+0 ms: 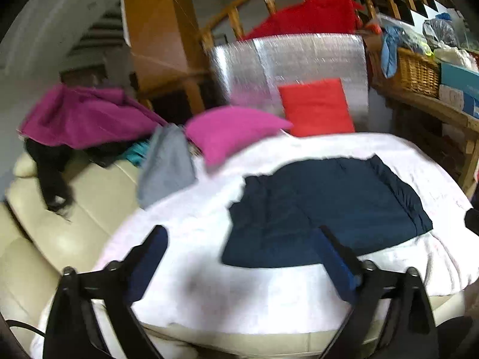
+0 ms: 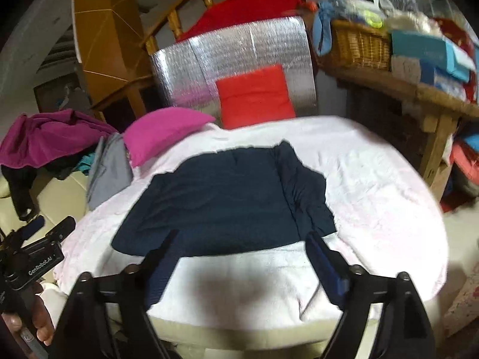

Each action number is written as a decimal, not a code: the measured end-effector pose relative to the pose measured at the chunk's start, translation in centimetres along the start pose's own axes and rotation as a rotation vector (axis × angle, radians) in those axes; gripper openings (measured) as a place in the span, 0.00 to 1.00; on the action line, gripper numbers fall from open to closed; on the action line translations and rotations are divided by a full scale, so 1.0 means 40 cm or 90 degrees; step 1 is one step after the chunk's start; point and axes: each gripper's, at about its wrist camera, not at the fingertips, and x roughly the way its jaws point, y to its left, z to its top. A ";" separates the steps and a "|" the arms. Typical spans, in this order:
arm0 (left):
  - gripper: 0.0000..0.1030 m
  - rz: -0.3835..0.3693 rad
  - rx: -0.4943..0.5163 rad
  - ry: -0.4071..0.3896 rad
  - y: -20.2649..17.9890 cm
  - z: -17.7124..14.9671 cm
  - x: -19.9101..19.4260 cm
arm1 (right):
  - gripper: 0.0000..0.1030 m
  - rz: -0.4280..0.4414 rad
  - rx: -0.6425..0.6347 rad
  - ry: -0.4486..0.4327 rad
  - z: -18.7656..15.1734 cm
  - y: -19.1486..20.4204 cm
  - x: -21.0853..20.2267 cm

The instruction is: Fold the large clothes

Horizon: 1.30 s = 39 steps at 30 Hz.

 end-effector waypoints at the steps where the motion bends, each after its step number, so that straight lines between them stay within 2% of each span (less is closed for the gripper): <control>1: 0.96 0.007 0.000 -0.019 0.010 0.003 -0.036 | 0.93 0.003 -0.006 -0.007 0.002 0.013 -0.026; 4: 0.97 -0.007 -0.012 -0.045 0.043 0.014 -0.113 | 0.99 0.007 -0.024 -0.032 0.007 0.048 -0.102; 9: 0.98 -0.016 -0.030 -0.066 0.085 0.022 -0.207 | 1.00 -0.001 -0.057 -0.026 0.006 0.104 -0.193; 12: 0.98 -0.016 -0.038 -0.082 0.107 0.024 -0.251 | 1.00 -0.004 -0.064 -0.044 -0.004 0.126 -0.244; 19: 0.98 -0.024 -0.072 -0.103 0.146 0.031 -0.327 | 1.00 -0.017 -0.029 -0.089 -0.003 0.129 -0.341; 25: 0.99 -0.022 -0.090 -0.119 0.163 0.033 -0.355 | 1.00 -0.025 -0.034 -0.086 -0.008 0.135 -0.344; 31: 0.99 -0.016 -0.099 -0.117 0.172 0.032 -0.342 | 1.00 -0.035 -0.034 -0.074 -0.020 0.158 -0.311; 39: 0.99 -0.022 -0.107 -0.113 0.181 0.035 -0.323 | 1.00 -0.021 0.008 -0.073 -0.022 0.130 -0.283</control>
